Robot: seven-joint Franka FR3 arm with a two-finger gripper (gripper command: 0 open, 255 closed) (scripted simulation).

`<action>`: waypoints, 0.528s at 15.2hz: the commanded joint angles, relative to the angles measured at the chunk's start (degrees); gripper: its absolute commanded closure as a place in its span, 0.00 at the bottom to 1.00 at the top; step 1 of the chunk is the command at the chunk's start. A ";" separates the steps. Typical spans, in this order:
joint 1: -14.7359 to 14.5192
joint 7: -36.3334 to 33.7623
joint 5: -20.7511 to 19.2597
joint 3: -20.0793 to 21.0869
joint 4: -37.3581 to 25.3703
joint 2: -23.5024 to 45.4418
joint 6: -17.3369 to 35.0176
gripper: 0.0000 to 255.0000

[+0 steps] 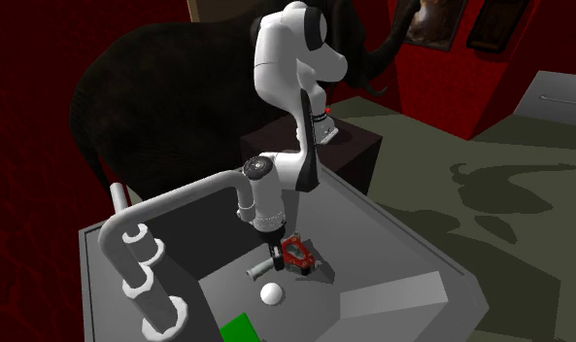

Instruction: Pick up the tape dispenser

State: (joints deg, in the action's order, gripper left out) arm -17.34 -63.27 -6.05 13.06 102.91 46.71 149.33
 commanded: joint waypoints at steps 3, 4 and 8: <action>0.20 0.04 0.22 0.35 0.75 -1.40 -0.83 1.00; 0.32 0.05 0.32 0.48 1.02 -2.07 -1.23 1.00; 0.76 0.11 0.75 1.03 1.97 -4.71 -2.92 1.00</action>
State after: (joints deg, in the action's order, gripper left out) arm -16.62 -63.09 -5.42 13.92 104.62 42.75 146.87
